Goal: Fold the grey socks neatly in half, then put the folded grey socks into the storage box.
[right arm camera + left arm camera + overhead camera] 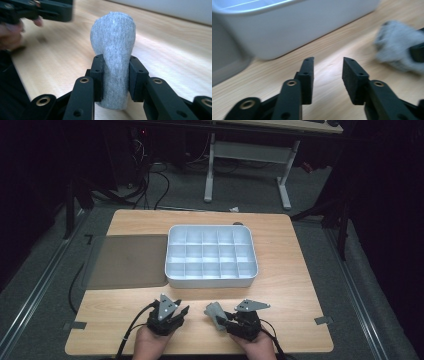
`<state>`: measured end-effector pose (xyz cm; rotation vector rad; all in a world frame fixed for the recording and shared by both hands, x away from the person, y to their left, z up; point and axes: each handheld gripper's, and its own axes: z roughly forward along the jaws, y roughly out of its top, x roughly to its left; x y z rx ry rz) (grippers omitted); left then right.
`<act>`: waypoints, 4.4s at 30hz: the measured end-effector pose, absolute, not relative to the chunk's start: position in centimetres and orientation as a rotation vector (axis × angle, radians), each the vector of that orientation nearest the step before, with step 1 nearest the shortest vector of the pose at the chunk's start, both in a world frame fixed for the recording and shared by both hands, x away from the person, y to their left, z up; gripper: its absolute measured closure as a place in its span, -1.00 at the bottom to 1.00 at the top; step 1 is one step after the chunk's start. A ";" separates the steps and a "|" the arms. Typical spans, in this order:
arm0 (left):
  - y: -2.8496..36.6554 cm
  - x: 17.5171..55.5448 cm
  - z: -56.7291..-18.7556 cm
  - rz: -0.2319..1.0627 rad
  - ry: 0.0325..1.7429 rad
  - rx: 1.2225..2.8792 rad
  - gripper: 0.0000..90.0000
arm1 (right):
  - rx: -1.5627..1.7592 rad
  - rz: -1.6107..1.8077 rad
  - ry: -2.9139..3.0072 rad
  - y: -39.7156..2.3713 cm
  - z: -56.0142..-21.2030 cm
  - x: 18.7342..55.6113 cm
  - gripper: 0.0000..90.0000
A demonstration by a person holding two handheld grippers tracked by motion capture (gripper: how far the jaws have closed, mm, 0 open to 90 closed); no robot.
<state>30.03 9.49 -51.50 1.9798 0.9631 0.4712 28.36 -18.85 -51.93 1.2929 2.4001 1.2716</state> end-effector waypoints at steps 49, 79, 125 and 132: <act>16.8 29.9 -52.3 0.455 1.034 1.829 -0.12 | 1.387 0.879 2.280 -26.4 -44.4 31.4 0.56; 16.9 29.5 -52.3 0.430 1.010 1.825 -0.12 | 1.479 0.768 2.259 -24.7 -40.1 39.0 0.56; 17.0 29.7 -52.6 0.419 1.012 1.843 -0.10 | 1.575 0.354 2.389 -21.9 -44.3 44.1 0.60; 17.0 29.7 -52.6 0.413 1.011 1.845 -0.10 | 1.590 0.331 2.407 -21.9 -44.8 44.5 0.59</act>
